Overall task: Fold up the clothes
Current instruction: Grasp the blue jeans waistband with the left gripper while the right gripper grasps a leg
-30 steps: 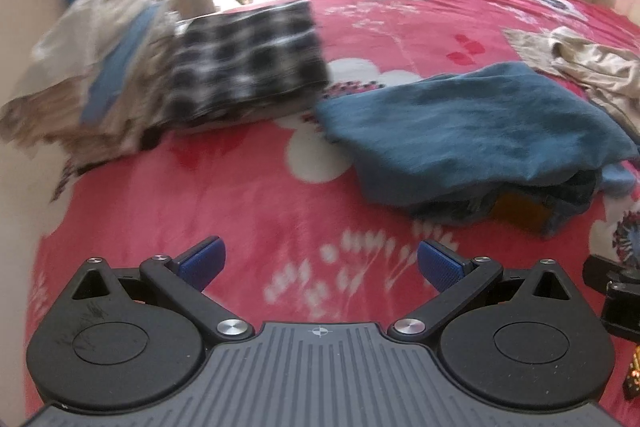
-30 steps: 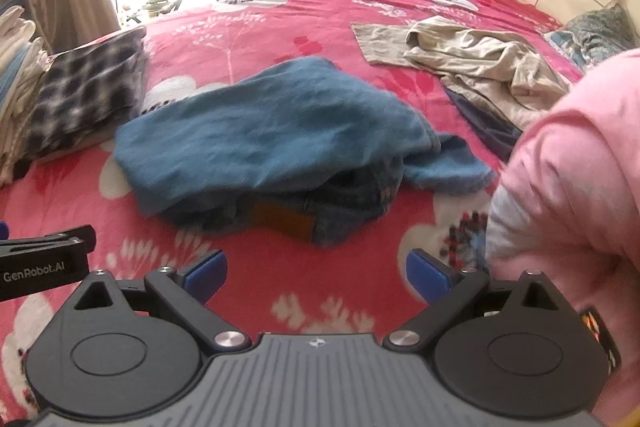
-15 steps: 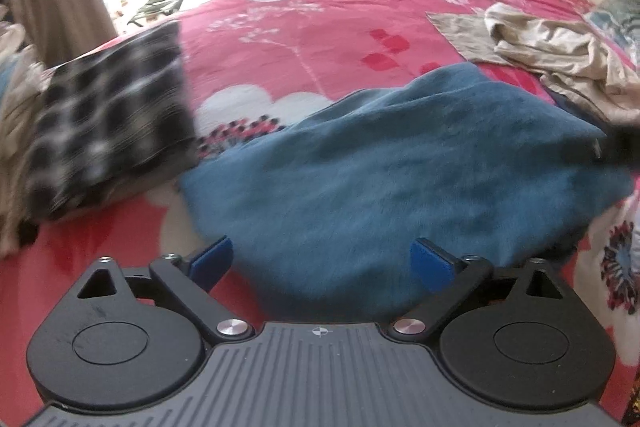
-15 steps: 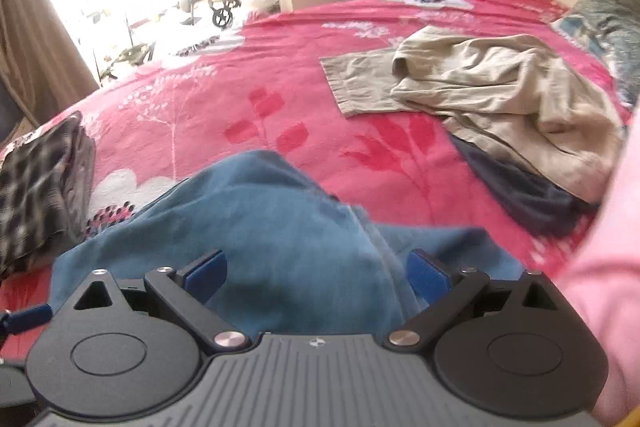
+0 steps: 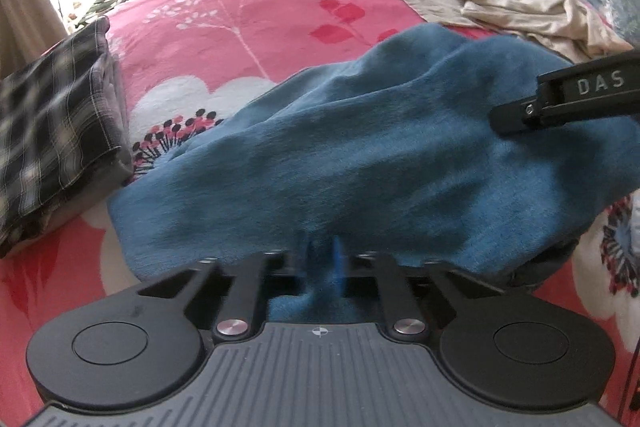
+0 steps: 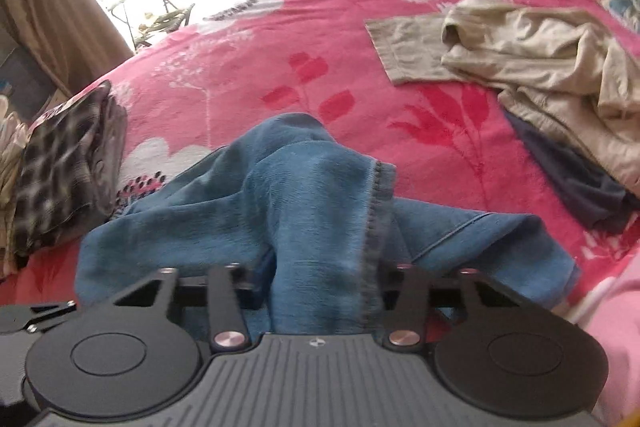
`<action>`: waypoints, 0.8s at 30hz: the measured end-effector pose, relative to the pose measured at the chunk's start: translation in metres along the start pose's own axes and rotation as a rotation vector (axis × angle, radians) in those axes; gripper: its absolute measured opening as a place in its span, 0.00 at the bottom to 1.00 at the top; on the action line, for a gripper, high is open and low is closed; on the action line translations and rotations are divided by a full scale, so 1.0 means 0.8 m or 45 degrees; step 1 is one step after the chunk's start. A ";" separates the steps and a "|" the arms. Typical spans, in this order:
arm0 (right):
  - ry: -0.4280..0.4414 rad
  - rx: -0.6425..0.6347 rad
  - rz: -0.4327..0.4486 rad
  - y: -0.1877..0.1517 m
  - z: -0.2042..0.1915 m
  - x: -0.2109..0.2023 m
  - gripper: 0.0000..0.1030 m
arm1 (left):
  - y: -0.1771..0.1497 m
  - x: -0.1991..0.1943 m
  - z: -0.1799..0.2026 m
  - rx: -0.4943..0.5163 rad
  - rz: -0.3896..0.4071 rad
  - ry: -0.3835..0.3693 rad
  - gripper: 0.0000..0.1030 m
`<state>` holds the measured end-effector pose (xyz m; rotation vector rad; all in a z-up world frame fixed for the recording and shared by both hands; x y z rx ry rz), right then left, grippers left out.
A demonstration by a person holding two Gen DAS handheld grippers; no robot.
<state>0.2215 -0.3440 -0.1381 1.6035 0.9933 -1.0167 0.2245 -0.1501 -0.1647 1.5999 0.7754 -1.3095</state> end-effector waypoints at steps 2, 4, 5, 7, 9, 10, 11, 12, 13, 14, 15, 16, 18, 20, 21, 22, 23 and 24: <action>-0.009 -0.023 0.027 -0.012 -0.008 -0.012 0.36 | -0.005 -0.003 0.000 0.005 -0.002 0.000 0.00; -0.006 -0.038 0.043 -0.021 -0.014 -0.024 0.34 | -0.016 -0.010 -0.003 0.003 0.005 -0.011 0.00; 0.002 -0.040 0.048 -0.027 -0.016 -0.031 0.33 | -0.021 -0.014 -0.005 0.002 0.009 -0.016 0.00; 0.026 -0.039 0.050 -0.042 -0.020 -0.045 0.33 | -0.032 -0.021 -0.008 0.000 0.017 -0.028 0.00; 0.055 -0.036 0.044 -0.058 -0.026 -0.058 0.32 | -0.042 -0.029 -0.012 -0.003 0.025 -0.039 0.00; 0.070 -0.035 0.041 -0.066 -0.028 -0.064 0.32 | -0.047 -0.032 -0.013 0.000 0.026 -0.048 0.00; 0.092 -0.031 0.033 -0.074 -0.031 -0.070 0.31 | -0.045 -0.033 -0.010 0.002 0.027 -0.063 0.00; 0.115 -0.027 0.024 -0.083 -0.034 -0.076 0.31 | -0.051 -0.038 -0.010 0.006 0.028 -0.077 0.00; 0.134 -0.031 0.015 -0.092 -0.038 -0.080 0.30 | -0.059 -0.044 -0.011 0.010 0.029 -0.090 0.00; 0.153 -0.037 0.006 -0.100 -0.042 -0.084 0.30 | -0.066 -0.050 -0.012 0.014 0.029 -0.103 0.00; 0.172 -0.053 -0.009 -0.113 -0.050 -0.087 0.30 | -0.075 -0.056 -0.013 0.022 0.030 -0.116 0.00; 0.192 -0.070 -0.023 -0.125 -0.057 -0.091 0.30 | -0.083 -0.063 -0.013 0.031 0.031 -0.129 0.00; 0.216 -0.105 -0.046 -0.145 -0.069 -0.098 0.29 | -0.101 -0.074 -0.017 0.040 0.026 -0.154 0.00; 0.238 -0.141 -0.068 -0.165 -0.081 -0.104 0.29 | -0.120 -0.083 -0.022 0.037 0.013 -0.179 0.00; 0.249 -0.159 -0.079 -0.175 -0.087 -0.108 0.29 | -0.129 -0.087 -0.025 0.035 0.006 -0.188 0.00; 0.258 -0.173 -0.087 -0.183 -0.091 -0.111 0.29 | -0.138 -0.092 -0.028 0.034 -0.001 -0.195 0.00; 0.267 -0.186 -0.094 -0.191 -0.095 -0.114 0.29 | -0.149 -0.096 -0.033 0.027 -0.011 -0.206 0.00; 0.275 -0.199 -0.101 -0.199 -0.100 -0.117 0.28 | -0.159 -0.100 -0.038 0.018 -0.024 -0.214 0.00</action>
Point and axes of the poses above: each gripper's, at about its wrist camera, not at the fingertips, and x roughly the way its jaws point, z to its right, y to its top, the point moved 1 cm from there along x, roughly the way its jaws point, and after that the axes turned 15 degrees about -z, right-handed, at the moved point
